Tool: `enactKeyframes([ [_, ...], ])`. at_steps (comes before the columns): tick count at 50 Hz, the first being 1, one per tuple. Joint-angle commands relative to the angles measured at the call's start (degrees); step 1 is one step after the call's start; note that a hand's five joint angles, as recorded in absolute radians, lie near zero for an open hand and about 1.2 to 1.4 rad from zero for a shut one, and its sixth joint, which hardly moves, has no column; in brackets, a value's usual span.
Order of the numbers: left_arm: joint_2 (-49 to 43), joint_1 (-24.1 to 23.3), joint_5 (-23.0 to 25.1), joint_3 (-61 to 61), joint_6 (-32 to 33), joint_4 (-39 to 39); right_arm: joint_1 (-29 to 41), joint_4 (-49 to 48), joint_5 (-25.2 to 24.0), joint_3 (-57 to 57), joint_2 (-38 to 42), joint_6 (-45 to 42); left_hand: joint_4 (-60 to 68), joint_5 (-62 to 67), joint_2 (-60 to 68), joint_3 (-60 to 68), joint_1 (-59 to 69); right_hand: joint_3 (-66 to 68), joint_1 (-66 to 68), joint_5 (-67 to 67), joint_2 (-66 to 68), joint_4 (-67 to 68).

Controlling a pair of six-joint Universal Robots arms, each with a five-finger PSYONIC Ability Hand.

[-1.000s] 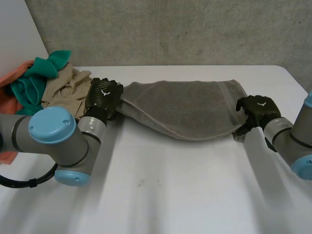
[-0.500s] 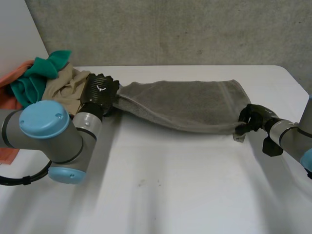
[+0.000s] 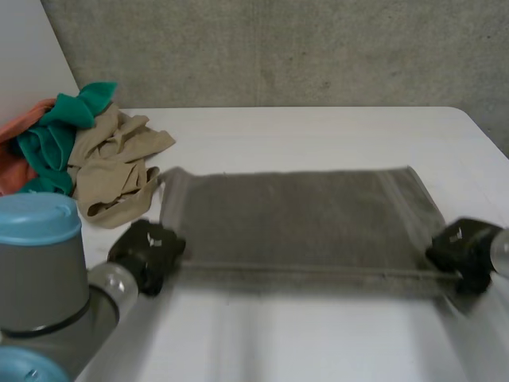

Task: Fold the laundry.

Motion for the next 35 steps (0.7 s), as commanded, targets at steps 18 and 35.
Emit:
enactKeyframes([
  [18,-16.1,-2.0,-6.8,17.3,2.9,18.4,5.6,-31.0,9.1,-14.6,15.2,-3.6,11.2,14.9,11.2,11.4,15.5,12.2,22.8,13.5,12.4,11.9],
  [35,-24.6,1.6,-6.5,55.4,9.7,45.3,7.8,-66.5,5.8,-40.5,16.7,9.7,11.2,14.9,11.2,11.4,15.5,12.2,22.8,13.5,12.4,11.9],
])
